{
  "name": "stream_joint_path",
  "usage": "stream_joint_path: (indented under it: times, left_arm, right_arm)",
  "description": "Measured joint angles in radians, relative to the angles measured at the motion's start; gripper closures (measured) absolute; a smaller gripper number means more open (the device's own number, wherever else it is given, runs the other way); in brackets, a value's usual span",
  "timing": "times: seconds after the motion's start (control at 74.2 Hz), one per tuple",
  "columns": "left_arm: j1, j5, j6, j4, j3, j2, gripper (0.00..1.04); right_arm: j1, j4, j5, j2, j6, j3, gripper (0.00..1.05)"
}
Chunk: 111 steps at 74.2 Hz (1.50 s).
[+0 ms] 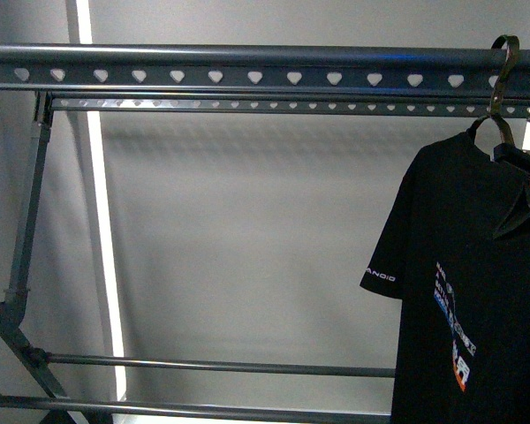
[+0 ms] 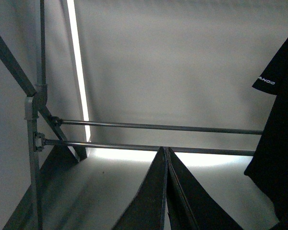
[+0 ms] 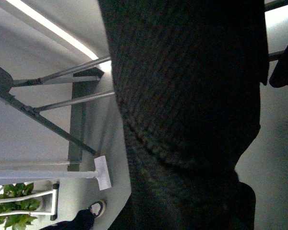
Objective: Hang clothes on hanger
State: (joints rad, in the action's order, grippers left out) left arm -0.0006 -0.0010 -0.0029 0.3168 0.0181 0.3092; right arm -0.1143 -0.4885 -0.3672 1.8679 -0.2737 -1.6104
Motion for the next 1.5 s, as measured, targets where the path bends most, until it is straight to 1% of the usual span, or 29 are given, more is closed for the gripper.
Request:
stream_joint_path:
  times: [0.31, 0.445, 0.512, 0.553, 0.633, 0.687, 0.755, 0.795, 0.836, 0.93, 0.97, 0.997, 1.038, 1.092, 1.119, 1.186, 1.199, 1.213, 1.226, 1.24, 1.253, 1.267, 1.28, 1.294, 1.334, 1.361, 1.375, 1.402, 1.496]
  left_arm:
    - [0.000, 0.000, 0.000, -0.106, 0.000, -0.103, 1.01]
    - [0.000, 0.000, 0.000, -0.140, 0.000, -0.137, 1.01]
    - [0.000, 0.002, 0.000, -0.245, 0.000, -0.214, 1.01]
    - [0.000, 0.001, 0.000, -0.297, 0.000, -0.265, 1.01]
    - [0.000, 0.001, 0.000, -0.312, 0.000, -0.301, 1.01]
    - [0.000, 0.000, 0.000, -0.313, 0.000, -0.303, 1.01]
    - [0.000, 0.001, 0.000, -0.313, 0.000, -0.304, 1.01]
    - [0.000, 0.001, 0.000, -0.313, 0.000, -0.304, 1.01]
    - [0.000, 0.000, 0.000, -0.313, 0.000, -0.305, 1.01]
    - [0.000, 0.000, 0.000, -0.313, 0.000, -0.305, 1.01]
    - [0.000, 0.001, 0.000, -0.313, 0.000, -0.305, 1.01]
    - [0.000, 0.000, 0.000, -0.313, 0.000, -0.305, 1.01]
    - [0.000, 0.001, 0.000, -0.313, 0.000, -0.305, 1.01]
    - [0.000, 0.001, 0.000, -0.313, 0.000, -0.305, 1.01]
    - [0.000, 0.000, 0.000, -0.313, 0.000, -0.305, 1.01]
    - [0.000, 0.000, 0.000, -0.313, 0.000, -0.305, 1.01]
    - [0.000, 0.000, 0.000, -0.313, 0.000, -0.305, 1.01]
    - [0.000, 0.000, 0.000, -0.313, 0.000, -0.305, 1.01]
    - [0.000, 0.001, 0.000, -0.313, 0.000, -0.305, 1.01]
    - [0.000, 0.001, 0.001, -0.313, 0.000, -0.305, 1.01]
    - [0.000, 0.001, 0.001, -0.313, 0.000, -0.305, 1.01]
    - [0.000, 0.000, 0.000, -0.313, 0.000, -0.305, 1.01]
    - [0.000, 0.000, 0.000, -0.313, 0.000, -0.305, 1.01]
    - [0.000, 0.001, 0.000, -0.313, 0.000, -0.305, 1.01]
    - [0.000, 0.000, 0.000, -0.313, 0.000, -0.305, 1.01]
    - [0.000, 0.000, 0.000, -0.313, 0.000, -0.305, 1.01]
    - [0.000, 0.001, 0.000, -0.313, 0.000, -0.305, 1.01]
    - [0.000, 0.000, 0.000, -0.313, 0.000, -0.305, 1.01]
    - [0.000, 0.000, 0.000, -0.313, 0.000, -0.305, 1.01]
  right_arm:
    - [-0.010, 0.014, -0.011, 0.023, 0.004, -0.012, 0.96]
    - [-0.018, 0.045, -0.018, 0.023, 0.016, 0.021, 0.96]
    - [-0.022, 0.071, -0.020, 0.023, 0.022, 0.046, 0.96]
    - [-0.024, 0.093, -0.020, 0.021, 0.026, 0.064, 0.91]
    - [-0.031, 0.148, -0.023, 0.012, 0.026, 0.132, 0.76]
    - [-0.035, 0.214, -0.001, 0.000, 0.028, 0.188, 0.68]
    - [-0.039, 0.365, 0.063, -0.037, 0.070, 0.288, 0.53]
    - [-0.051, 0.500, 0.096, -0.087, 0.092, 0.371, 0.43]
    - [-0.075, 0.626, 0.077, -0.166, 0.095, 0.456, 0.32]
    - [-0.116, 0.818, 0.019, -0.357, 0.117, 0.618, 0.17]
    - [-0.142, 0.925, -0.024, -0.494, 0.154, 0.731, 0.08]
    - [-0.157, 0.974, -0.051, -0.585, 0.166, 0.805, 0.05]
    - [-0.178, 0.975, -0.093, -0.718, 0.196, 0.901, 0.07]
    - [-0.230, 0.948, -0.182, -0.929, 0.200, 1.057, 0.08]
    - [-0.253, 0.905, -0.212, -1.020, 0.210, 1.116, 0.07]
    - [-0.357, 0.689, -0.337, -1.328, 0.215, 1.289, 0.07]
    - [-0.364, 0.660, -0.334, -1.380, 0.215, 1.316, 0.07]
    - [-0.364, 0.640, -0.321, -1.413, 0.216, 1.330, 0.07]
    - [-0.353, 0.595, -0.266, -1.475, 0.225, 1.355, 0.09]
    - [-0.341, 0.573, -0.235, -1.502, 0.229, 1.365, 0.10]
    - [-0.304, 0.526, -0.152, -1.562, 0.237, 1.385, 0.14]
    - [-0.278, 0.504, -0.105, -1.595, 0.242, 1.396, 0.17]
    - [-0.261, 0.492, -0.076, -1.614, 0.245, 1.402, 0.19]
    - [-0.228, 0.480, -0.023, -1.645, 0.249, 1.414, 0.22]
    - [-0.171, 0.472, 0.056, -1.687, 0.256, 1.430, 0.29]
    - [-0.134, 0.472, 0.115, -1.709, 0.262, 1.439, 0.37]
    - [-0.127, 0.472, 0.127, -1.713, 0.263, 1.442, 0.38]
    - [-0.101, 0.472, 0.163, -1.727, 0.267, 1.452, 0.46]
    - [-0.061, 0.472, 0.200, -1.747, 0.270, 1.474, 0.63]
